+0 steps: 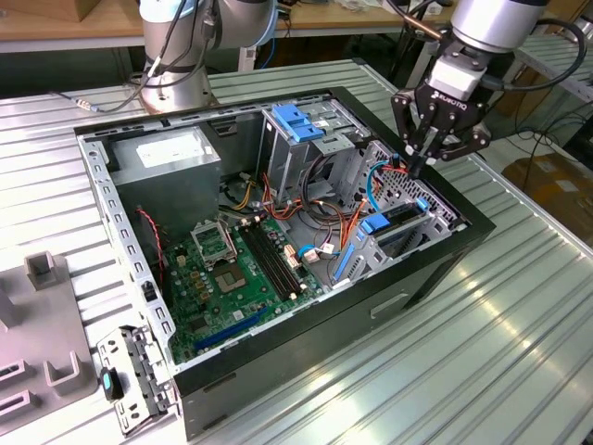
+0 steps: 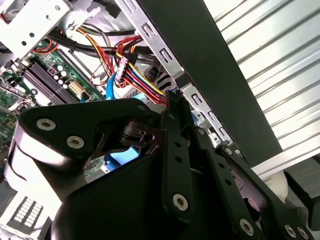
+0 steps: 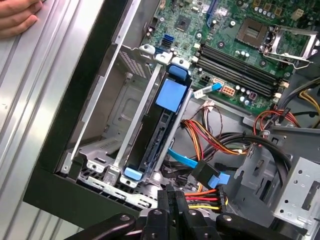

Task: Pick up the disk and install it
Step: 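Insert the first disk wire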

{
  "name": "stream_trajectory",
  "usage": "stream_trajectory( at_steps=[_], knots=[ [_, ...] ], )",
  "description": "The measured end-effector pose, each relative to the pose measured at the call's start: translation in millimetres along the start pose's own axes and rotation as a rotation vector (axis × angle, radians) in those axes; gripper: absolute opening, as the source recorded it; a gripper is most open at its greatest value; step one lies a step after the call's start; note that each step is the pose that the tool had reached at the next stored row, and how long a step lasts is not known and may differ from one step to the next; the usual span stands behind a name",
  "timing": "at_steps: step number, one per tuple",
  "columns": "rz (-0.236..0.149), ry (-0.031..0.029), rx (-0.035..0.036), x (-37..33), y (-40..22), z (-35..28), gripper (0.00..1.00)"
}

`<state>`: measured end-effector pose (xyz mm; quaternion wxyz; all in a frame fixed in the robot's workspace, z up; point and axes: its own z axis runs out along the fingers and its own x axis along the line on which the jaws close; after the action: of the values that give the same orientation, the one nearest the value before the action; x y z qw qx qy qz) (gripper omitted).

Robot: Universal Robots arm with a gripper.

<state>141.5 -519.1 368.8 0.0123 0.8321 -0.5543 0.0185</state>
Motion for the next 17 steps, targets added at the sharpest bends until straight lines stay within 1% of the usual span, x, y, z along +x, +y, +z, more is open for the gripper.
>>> stream_trajectory(
  at_steps=[1, 2, 7, 9, 11, 13, 17],
  knots=[
    [0.014, -0.0001, -0.0006, -0.2, 0.4, 0.1, 0.17],
    [0.019, -0.0001, -0.0008, -0.4, 0.9, 0.1, 0.17],
    [0.023, -0.0001, -0.0009, -2.3, 5.7, 0.1, 0.17],
    [0.043, -0.0001, -0.0019, -2.4, 5.8, 0.3, 0.17],
    [0.086, 0.0001, -0.0040, -2.5, 5.9, 0.5, 0.17],
    [0.113, 0.0000, -0.0061, -2.4, 5.8, 0.8, 0.17],
    [0.130, 0.0009, -0.0078, -2.3, 5.3, 1.1, 0.17]
  ],
)
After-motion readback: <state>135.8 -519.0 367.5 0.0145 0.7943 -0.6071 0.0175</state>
